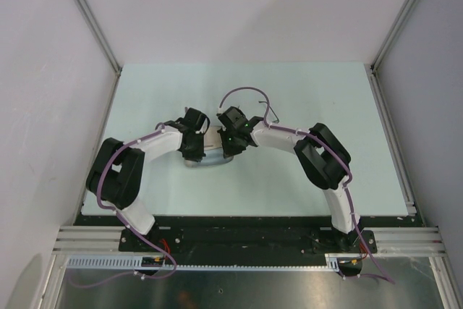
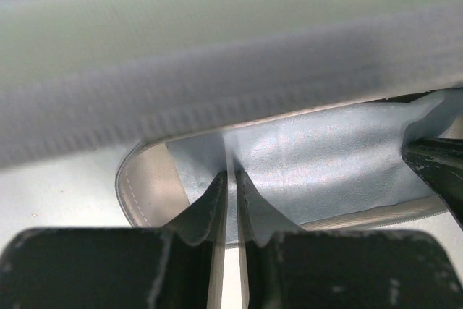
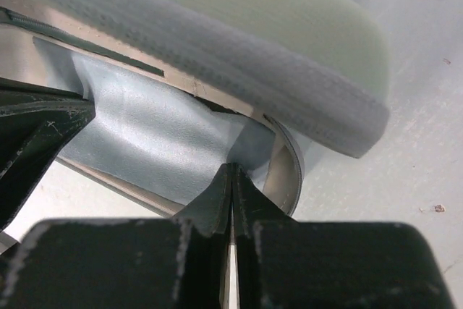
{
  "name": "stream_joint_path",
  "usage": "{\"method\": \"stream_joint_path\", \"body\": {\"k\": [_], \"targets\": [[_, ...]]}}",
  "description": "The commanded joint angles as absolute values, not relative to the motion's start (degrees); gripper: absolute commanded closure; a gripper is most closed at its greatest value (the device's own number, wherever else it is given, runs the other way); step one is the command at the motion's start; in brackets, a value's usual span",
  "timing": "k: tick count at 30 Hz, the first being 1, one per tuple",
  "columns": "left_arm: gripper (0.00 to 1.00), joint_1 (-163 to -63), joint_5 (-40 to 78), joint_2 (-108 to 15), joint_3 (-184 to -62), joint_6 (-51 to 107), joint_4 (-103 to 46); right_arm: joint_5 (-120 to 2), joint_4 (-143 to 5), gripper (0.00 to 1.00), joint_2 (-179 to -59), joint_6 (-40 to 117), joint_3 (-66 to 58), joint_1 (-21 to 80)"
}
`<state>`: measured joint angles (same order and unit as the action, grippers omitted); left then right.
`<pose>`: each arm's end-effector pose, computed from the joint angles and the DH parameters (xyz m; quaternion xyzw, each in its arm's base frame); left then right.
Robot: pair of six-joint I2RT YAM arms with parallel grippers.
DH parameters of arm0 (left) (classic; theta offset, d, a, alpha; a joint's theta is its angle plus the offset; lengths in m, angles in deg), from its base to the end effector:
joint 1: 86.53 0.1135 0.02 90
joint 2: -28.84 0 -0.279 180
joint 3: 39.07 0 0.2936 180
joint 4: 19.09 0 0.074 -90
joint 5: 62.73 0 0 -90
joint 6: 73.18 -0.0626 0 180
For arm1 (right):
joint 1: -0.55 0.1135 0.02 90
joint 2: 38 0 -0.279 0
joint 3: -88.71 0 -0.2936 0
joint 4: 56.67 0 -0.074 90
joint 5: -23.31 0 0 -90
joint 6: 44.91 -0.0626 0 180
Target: Organize the sunglasses
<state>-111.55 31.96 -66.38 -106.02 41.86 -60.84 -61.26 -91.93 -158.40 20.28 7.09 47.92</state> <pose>0.3198 -0.1436 0.1241 -0.0073 0.9840 -0.0368 0.1741 0.3390 0.3771 0.1294 -0.2006 0.9373 0.2025 0.2006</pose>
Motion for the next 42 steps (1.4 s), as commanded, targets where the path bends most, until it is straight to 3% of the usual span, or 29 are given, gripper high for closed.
{"method": "stream_joint_path", "body": {"k": [1, 12, 42], "targets": [[0.86, -111.8, 33.1, -68.2, -104.9, 42.6, -61.3, -64.3, -94.6, 0.97, -158.7, 20.1, 7.6, 47.1], [0.85, -111.8, 33.5, -67.7, -105.0, 42.3, -61.3, -69.7, -96.9, 0.88, -156.3, 19.2, 7.9, 46.6], [0.75, -111.8, 31.9, -61.6, -112.9, 40.8, -63.2, -66.7, -92.5, 0.71, -145.8, 18.4, 7.6, 41.8]]}}
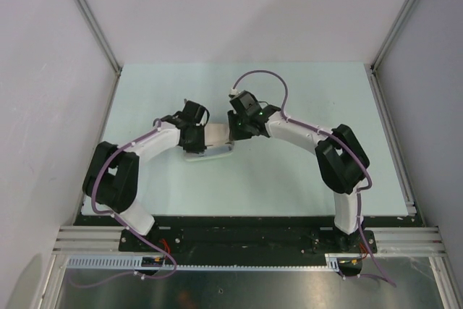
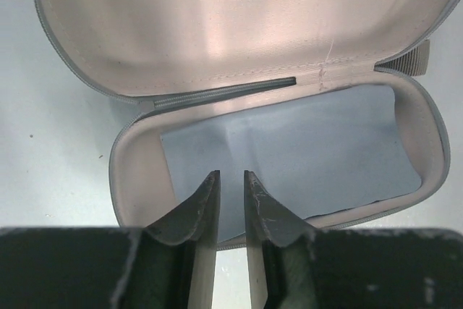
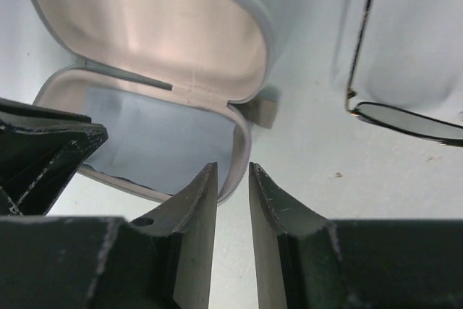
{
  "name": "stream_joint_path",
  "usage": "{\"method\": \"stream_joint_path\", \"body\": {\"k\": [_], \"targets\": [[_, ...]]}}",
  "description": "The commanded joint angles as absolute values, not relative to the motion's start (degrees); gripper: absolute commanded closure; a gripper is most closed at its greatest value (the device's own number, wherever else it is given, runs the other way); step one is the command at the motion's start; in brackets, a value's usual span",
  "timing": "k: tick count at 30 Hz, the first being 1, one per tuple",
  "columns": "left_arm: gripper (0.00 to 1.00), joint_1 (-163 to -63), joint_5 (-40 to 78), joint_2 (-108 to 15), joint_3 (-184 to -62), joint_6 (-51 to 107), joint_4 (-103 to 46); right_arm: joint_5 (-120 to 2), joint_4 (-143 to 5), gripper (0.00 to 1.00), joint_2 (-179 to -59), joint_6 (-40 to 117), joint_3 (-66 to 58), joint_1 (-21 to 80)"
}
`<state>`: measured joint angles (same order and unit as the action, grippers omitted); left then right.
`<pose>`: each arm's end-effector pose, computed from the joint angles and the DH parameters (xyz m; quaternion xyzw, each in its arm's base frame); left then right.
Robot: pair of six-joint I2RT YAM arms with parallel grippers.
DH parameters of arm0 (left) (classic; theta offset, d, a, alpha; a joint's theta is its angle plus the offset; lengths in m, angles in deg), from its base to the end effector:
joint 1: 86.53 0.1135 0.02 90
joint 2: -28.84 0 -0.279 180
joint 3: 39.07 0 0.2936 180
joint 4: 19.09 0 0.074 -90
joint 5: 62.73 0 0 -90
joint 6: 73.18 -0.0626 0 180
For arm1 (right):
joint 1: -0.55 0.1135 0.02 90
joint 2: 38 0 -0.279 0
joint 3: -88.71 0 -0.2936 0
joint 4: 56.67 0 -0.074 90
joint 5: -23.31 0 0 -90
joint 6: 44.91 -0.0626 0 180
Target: Organize the sunglasses
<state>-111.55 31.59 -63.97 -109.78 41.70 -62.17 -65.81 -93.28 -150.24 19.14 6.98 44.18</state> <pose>0.3309 -0.1492 0.1579 -0.0069 0.9760 -0.0572 0.2102 0.3593 0.3438 0.1953 -0.1472 0.9298 0.1984 0.2728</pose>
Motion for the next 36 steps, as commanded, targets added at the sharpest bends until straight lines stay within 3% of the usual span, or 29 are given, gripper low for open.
{"method": "stream_joint_path", "body": {"k": [1, 5, 8, 13, 18, 20, 32, 36], "targets": [[0.75, -111.8, 32.2, -61.6, -113.2, 40.7, -63.4, -66.7, -92.7, 0.69, -145.7, 18.4, 7.9, 41.2], [0.72, -111.8, 33.0, -60.9, -114.7, 40.2, -64.0, -71.7, -94.6, 0.68, -145.7, 20.0, 9.4, 37.6], [0.63, -111.8, 34.1, -59.8, -116.0, 39.6, -64.4, -76.3, -95.7, 0.63, -146.0, 22.9, 10.1, 34.3], [0.39, -111.8, 39.3, -56.6, -118.7, 37.5, -64.3, -78.2, -96.3, 0.51, -150.1, 31.6, 13.2, 28.7], [0.05, -111.8, 43.8, -53.3, -122.5, 35.1, -64.3, -77.2, -98.1, 0.49, -155.9, 39.1, 20.0, 24.7], [0.0, -111.8, 43.8, -53.0, -123.5, 34.9, -64.3, -75.1, -99.0, 0.5, -159.0, 41.8, 21.7, 23.7], [0.0, -109.0, 42.0, -51.3, -125.4, 36.7, -64.2, -65.0, -103.4, 0.53, -166.8, 49.8, 29.0, 21.6], [0.0, -107.8, 40.7, -52.0, -125.5, 36.7, -64.3, -64.5, -104.0, 0.67, -168.1, 49.8, 29.9, 21.6]]}}
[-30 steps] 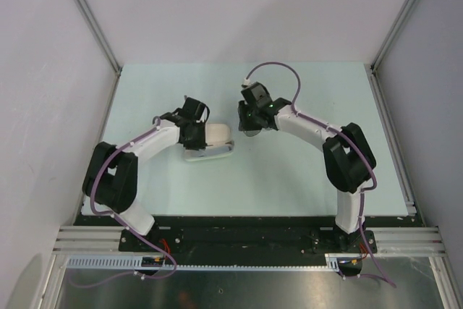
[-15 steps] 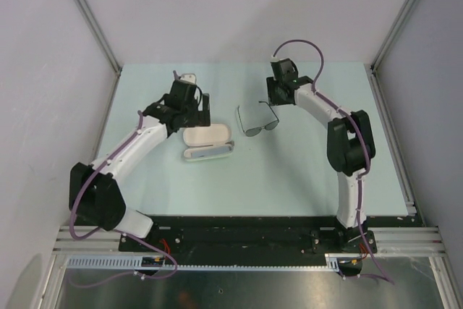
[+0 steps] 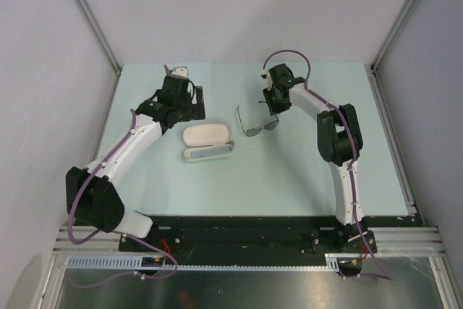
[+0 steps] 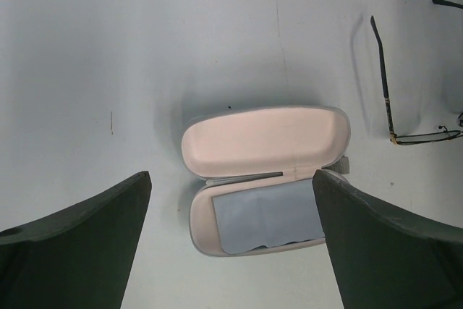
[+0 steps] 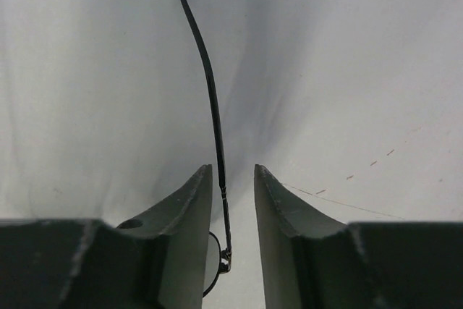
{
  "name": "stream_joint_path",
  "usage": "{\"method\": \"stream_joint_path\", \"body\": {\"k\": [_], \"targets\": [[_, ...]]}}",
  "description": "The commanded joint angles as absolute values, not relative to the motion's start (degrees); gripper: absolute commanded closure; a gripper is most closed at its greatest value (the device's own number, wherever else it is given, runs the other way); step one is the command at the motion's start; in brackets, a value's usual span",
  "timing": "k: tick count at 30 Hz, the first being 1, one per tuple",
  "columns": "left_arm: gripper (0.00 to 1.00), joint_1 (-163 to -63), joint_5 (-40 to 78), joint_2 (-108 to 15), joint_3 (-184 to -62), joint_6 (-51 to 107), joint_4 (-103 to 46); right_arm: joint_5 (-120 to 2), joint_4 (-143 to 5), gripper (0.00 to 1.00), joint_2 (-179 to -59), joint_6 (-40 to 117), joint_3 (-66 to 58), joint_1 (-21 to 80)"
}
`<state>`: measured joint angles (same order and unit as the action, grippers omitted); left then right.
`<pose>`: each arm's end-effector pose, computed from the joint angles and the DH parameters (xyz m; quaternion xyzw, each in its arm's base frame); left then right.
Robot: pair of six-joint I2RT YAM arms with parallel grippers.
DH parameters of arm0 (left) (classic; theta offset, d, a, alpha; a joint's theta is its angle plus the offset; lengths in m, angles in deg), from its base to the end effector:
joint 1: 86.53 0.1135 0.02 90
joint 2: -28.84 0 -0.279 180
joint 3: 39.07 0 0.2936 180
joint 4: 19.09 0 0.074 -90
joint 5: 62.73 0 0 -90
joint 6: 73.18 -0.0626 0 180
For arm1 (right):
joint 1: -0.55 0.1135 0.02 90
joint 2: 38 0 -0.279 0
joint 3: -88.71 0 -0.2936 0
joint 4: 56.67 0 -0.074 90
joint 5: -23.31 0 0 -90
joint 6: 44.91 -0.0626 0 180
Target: Organize the sunglasses
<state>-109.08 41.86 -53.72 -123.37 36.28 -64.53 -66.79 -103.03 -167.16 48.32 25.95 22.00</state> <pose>0.3520 -0.1291 0.3061 -0.0253 0.9131 -0.0308 0.4059 0.5169 0.2030 0.1530 -0.2053 0.9398 0.0424 0.2700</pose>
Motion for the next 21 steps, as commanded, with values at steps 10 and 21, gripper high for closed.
{"method": "stream_joint_path", "body": {"k": [10, 21], "targets": [[0.0, -105.5, 37.0, -53.6, -127.5, 35.0, -64.3, -62.2, -106.0, 1.0, -168.6, 52.7, 30.8, 21.6], [0.0, -100.7, 33.8, -50.9, -130.3, 36.1, -64.3, -62.7, -98.3, 1.0, -155.5, 53.3, 26.0, 22.1]]}}
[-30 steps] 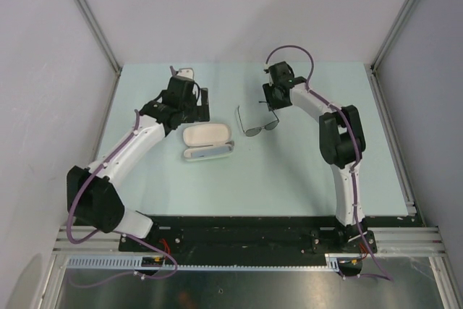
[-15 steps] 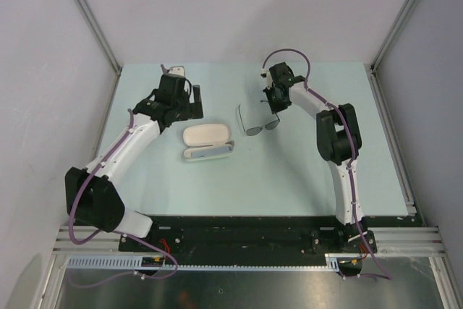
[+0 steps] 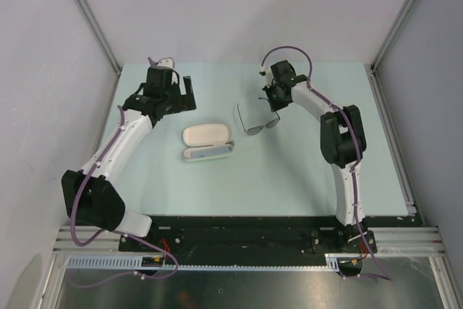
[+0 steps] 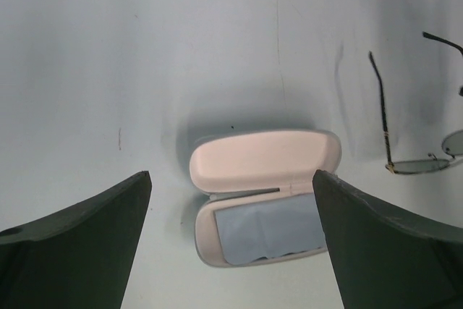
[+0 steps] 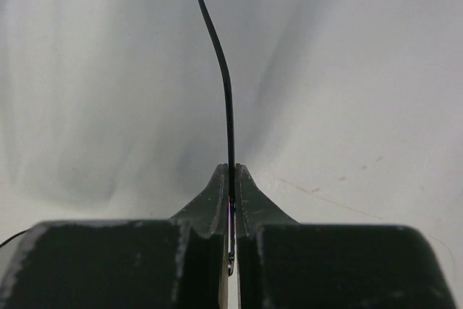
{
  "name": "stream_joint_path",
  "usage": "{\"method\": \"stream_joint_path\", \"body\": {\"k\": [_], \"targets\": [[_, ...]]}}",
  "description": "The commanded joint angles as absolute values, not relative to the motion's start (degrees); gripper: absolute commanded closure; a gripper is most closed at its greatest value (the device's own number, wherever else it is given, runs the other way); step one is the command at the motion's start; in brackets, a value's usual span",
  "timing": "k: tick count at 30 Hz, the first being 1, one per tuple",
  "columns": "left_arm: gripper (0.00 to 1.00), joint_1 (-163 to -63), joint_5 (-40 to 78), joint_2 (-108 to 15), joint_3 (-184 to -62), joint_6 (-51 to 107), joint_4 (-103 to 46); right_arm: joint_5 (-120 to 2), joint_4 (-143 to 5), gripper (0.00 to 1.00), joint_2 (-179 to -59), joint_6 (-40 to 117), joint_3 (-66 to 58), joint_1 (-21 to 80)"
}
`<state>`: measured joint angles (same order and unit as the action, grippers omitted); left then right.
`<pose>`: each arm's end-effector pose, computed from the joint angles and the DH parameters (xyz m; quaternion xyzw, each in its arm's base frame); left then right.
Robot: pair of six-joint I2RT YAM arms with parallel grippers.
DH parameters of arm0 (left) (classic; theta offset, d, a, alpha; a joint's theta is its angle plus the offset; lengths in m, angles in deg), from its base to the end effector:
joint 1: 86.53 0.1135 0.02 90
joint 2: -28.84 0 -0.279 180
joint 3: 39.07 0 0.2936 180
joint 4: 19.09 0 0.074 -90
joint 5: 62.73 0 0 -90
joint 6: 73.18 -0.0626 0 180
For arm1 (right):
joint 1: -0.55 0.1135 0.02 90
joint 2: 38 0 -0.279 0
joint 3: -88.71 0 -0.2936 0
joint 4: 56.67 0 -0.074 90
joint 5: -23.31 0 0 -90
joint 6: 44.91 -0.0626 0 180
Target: Organize the sunglasses
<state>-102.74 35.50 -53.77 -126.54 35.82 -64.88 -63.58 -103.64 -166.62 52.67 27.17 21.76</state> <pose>0.3668 -0.0973 0.3260 -0.0519 0.9064 -0.0630 0.4145 0.5182 0.2048 0.1650 -0.2458 0.9268 0.0594 0.2777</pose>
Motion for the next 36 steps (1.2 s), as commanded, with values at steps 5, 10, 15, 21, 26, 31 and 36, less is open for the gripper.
{"method": "stream_joint_path", "body": {"k": [5, 10, 15, 21, 26, 31, 36], "targets": [[0.0, -97.3, 25.8, -48.6, -133.5, 37.5, -63.6, -61.2, -91.2, 1.0, -146.3, 52.5, 21.5, 22.3], [0.0, -97.0, 3.5, -45.3, -133.3, 32.1, -56.1, -55.2, -83.6, 1.0, -135.8, 51.3, 15.7, 22.4], [0.0, -97.1, -15.8, -45.9, -136.6, 35.8, -47.6, -49.2, -78.9, 1.0, -129.9, 50.7, 13.0, 22.4], [0.0, -100.1, -31.4, -47.4, -137.9, 40.6, -37.9, -37.5, -75.6, 1.0, -125.1, 50.3, 12.5, 22.9], [0.0, -103.7, -37.9, -47.0, -134.9, 38.8, -36.9, -33.4, -72.4, 1.0, -122.4, 49.0, 12.2, 23.7], [0.0, -105.6, -37.0, -45.2, -132.7, 37.8, -36.3, -30.0, -69.1, 1.0, -119.7, 47.4, 11.2, 24.7], [0.0, -107.4, -35.6, -46.8, -132.1, 40.1, -36.0, -28.9, -64.9, 1.0, -118.4, 45.8, 9.3, 27.1]]}}
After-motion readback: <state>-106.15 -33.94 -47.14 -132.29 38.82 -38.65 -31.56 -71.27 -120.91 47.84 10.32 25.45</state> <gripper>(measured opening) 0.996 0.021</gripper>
